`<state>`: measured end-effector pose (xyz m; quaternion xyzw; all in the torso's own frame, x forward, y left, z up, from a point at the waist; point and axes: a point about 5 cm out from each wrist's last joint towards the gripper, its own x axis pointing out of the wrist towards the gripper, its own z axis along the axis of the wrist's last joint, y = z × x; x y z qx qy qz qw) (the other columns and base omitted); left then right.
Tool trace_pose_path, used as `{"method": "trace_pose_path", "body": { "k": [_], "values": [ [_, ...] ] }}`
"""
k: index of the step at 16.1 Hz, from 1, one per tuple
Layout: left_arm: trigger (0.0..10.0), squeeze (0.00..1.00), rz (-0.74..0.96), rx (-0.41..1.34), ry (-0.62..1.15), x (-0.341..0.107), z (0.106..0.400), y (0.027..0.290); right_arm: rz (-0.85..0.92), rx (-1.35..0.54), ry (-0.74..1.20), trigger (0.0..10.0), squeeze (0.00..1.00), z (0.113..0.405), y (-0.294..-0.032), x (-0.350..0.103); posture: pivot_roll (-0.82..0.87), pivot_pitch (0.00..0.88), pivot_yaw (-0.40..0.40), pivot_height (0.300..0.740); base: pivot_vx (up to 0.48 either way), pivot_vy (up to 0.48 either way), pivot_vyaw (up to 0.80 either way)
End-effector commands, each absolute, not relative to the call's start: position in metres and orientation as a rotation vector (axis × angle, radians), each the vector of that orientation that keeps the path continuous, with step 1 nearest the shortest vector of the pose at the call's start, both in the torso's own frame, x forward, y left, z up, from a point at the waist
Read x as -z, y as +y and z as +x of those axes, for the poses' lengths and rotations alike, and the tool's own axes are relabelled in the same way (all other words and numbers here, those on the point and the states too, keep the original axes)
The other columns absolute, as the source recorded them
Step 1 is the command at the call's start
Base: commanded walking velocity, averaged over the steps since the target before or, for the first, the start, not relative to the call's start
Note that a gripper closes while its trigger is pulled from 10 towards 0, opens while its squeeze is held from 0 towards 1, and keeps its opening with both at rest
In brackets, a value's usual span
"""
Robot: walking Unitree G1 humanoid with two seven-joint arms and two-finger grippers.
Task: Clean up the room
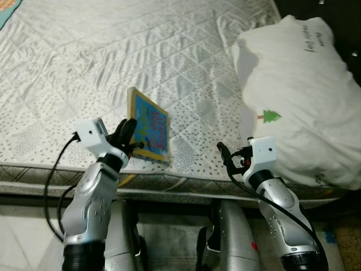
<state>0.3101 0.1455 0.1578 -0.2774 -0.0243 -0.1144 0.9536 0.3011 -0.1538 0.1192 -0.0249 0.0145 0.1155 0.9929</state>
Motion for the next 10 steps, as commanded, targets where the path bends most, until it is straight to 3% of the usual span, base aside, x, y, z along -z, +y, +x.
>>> {"method": "trace_pose_path", "body": {
  "k": [1, 5, 10],
  "values": [
    [10.0, 0.00, -0.618, 0.306, 0.017, -0.147, 0.312, 0.125, -0.073, -0.220, 0.030, 10.0, 0.00, 0.295, -0.160, -0.120, 0.01, 0.255, -0.072, 0.553, 0.000, 0.000, 0.00],
    [10.0, 0.00, -0.765, 0.397, 0.001, -0.161, 0.322, 0.103, -0.138, -0.142, 0.082, 10.0, 0.00, 0.274, -0.189, -0.115, -0.03, 0.256, -0.081, 0.553, 0.000, 0.000, 0.00],
    [10.0, 0.00, -0.927, 0.457, 0.039, -0.156, 0.328, 0.087, -0.158, -0.136, 0.104, 10.0, 0.00, 0.259, -0.202, -0.120, -0.09, 0.266, -0.095, 0.553, 0.000, 0.000, 0.00]
  ]
}}
